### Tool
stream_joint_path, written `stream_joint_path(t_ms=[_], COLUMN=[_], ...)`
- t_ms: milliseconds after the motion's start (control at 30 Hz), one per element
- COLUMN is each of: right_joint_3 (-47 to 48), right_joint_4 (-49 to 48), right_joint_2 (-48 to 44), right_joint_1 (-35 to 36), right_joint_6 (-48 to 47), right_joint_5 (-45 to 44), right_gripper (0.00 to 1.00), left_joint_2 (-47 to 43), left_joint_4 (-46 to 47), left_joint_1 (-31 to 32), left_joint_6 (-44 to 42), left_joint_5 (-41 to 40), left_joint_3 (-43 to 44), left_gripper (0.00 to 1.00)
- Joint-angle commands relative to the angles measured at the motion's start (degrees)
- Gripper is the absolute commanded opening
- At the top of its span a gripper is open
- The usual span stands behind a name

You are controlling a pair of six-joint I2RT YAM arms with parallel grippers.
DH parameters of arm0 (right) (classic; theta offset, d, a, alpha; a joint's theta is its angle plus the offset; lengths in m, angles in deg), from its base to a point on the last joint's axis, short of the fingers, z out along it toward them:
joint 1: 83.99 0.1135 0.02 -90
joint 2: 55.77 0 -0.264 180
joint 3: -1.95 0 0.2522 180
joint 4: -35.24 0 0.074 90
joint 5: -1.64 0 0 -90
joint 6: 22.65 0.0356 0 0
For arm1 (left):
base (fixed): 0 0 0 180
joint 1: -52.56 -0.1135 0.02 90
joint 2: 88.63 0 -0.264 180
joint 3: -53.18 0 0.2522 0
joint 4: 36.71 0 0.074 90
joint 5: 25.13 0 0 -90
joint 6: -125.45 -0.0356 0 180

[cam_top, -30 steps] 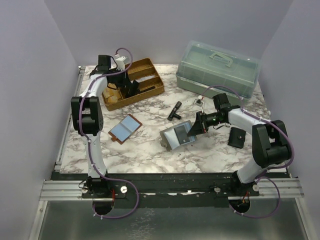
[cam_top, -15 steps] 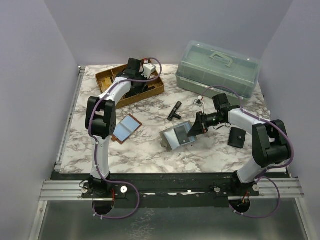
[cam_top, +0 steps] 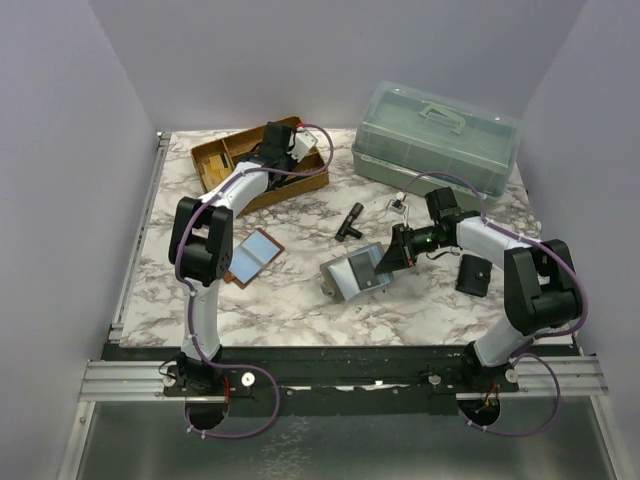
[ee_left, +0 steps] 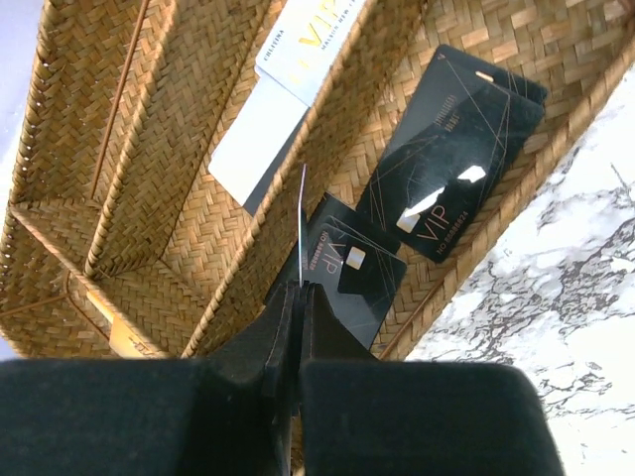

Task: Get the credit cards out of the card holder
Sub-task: Place the credit card in the storage box.

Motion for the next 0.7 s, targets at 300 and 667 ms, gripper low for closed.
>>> stream_joint_path(t_ms=[300,667], right_joint_3=[0.71,0.77], right_joint_4=[0.62,0.88], right_joint_2=[-0.33,-0.48], right_joint_1=[-0.21,-0.27], right_joint_6=[-0.91,-1.06], right_joint_5=[0.17,0.18], right_gripper=[0.01,0.01], left_joint_2=[3.05,-1.23], left_joint_4=[3.65,2.37], left_joint_1=[3.4,3.45], left_joint_6=[-8.45,1.18], left_joint_5=[-8.71,-3.23], left_joint_3=[-1.13,-1.43], left_gripper=[0.16,0.21])
